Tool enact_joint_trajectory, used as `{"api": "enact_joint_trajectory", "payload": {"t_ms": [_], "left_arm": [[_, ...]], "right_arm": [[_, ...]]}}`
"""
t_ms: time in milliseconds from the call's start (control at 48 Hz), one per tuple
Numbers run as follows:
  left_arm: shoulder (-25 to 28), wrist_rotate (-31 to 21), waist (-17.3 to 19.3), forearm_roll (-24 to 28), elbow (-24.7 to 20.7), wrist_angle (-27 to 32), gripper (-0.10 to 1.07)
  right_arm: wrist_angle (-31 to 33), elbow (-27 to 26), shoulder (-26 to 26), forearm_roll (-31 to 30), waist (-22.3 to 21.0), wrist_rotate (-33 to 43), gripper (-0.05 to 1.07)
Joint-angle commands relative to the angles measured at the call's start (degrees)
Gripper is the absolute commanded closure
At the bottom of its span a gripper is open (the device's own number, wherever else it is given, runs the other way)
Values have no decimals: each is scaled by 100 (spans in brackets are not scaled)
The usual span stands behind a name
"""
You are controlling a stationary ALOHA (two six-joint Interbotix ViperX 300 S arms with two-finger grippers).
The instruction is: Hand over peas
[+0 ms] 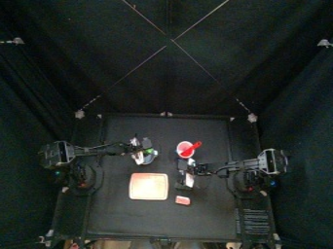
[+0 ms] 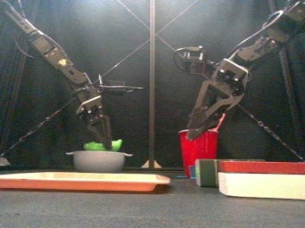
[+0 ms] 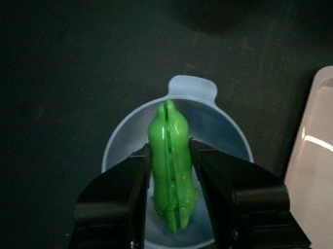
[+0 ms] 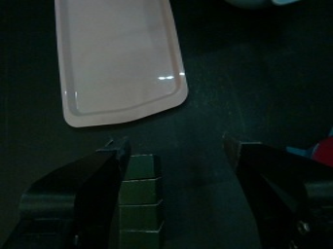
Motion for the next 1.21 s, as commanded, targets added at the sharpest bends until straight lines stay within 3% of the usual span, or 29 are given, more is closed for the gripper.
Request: {"api": "enact_joint_trajectory", "payload": {"t_ms": [0, 250, 438, 688, 1188], "left_arm": [[-176, 9, -97, 9, -79, -132, 42], [-519, 53, -729, 141, 26, -1037, 42], [-712, 62, -1081, 246, 185, -2206, 42], [-721, 53, -1195, 220, 422, -3533, 42], [-387, 62, -1397, 308, 299, -3656, 42]], "right_arm": [[-62, -79, -193, 9, -62, 9, -2], [-229, -149, -387, 9, -211, 9, -2], [-879, -79, -659, 9, -352, 9, -2], [-1406, -18, -782, 211, -448, 9, -2], [-2145, -53, -694, 501, -431, 9, -2]]}}
